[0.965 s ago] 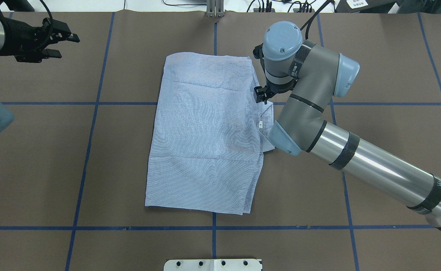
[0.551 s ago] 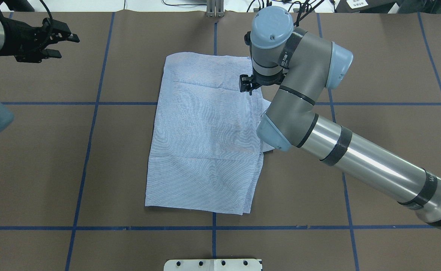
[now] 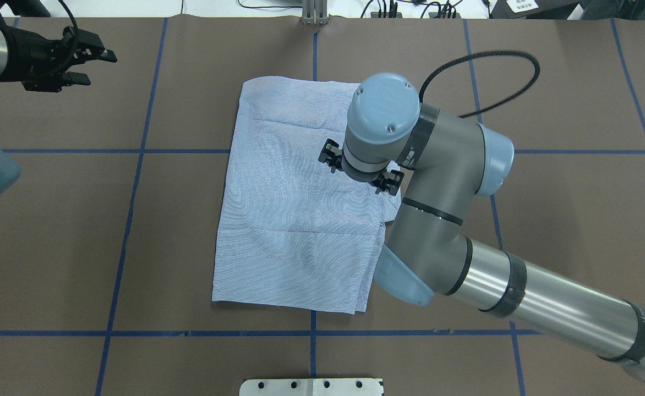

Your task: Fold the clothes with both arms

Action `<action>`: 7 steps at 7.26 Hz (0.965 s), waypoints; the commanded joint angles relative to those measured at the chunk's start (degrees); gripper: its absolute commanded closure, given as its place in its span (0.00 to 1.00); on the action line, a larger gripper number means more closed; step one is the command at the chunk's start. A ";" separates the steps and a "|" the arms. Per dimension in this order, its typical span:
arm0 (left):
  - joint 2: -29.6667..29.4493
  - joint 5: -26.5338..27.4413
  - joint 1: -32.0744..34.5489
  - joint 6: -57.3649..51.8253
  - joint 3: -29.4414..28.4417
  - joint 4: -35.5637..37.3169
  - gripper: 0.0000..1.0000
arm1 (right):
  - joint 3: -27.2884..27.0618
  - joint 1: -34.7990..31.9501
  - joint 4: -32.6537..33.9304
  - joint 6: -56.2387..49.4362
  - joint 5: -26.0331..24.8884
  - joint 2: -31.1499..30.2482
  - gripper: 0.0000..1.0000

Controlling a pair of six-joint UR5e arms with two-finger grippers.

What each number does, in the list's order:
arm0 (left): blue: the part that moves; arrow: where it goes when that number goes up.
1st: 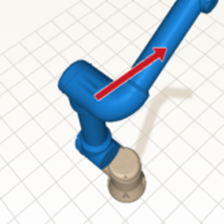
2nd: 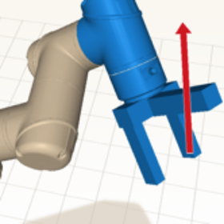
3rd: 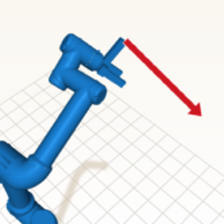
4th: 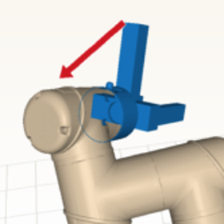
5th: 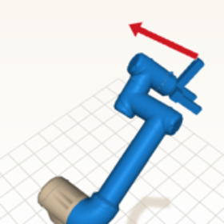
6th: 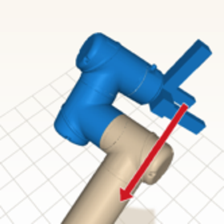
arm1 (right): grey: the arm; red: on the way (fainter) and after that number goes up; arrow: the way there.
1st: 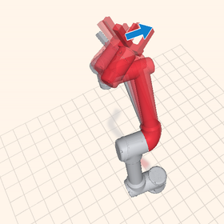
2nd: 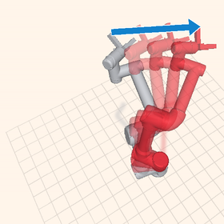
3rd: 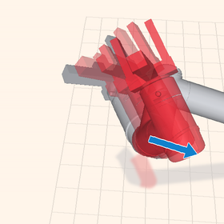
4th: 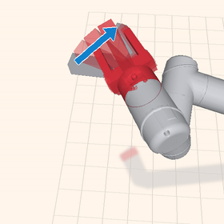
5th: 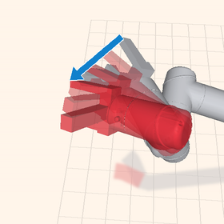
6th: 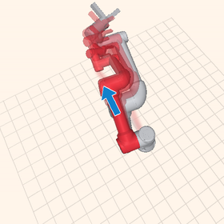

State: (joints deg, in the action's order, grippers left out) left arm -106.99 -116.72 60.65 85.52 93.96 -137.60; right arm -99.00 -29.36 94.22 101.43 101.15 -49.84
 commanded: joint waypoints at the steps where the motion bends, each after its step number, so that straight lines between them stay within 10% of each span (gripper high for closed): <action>1: 0.03 0.00 -0.01 0.00 0.00 -0.03 0.18 | -5.58 8.86 -8.20 25.80 -11.20 -6.47 0.00; 7: 0.03 0.09 0.08 0.00 0.53 -0.03 0.18 | -5.95 20.04 -5.89 40.24 -18.36 -9.66 0.04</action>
State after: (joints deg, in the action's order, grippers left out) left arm -106.96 -116.63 60.72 85.52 94.36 -137.64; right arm -105.28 -9.73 88.41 140.14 83.01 -59.32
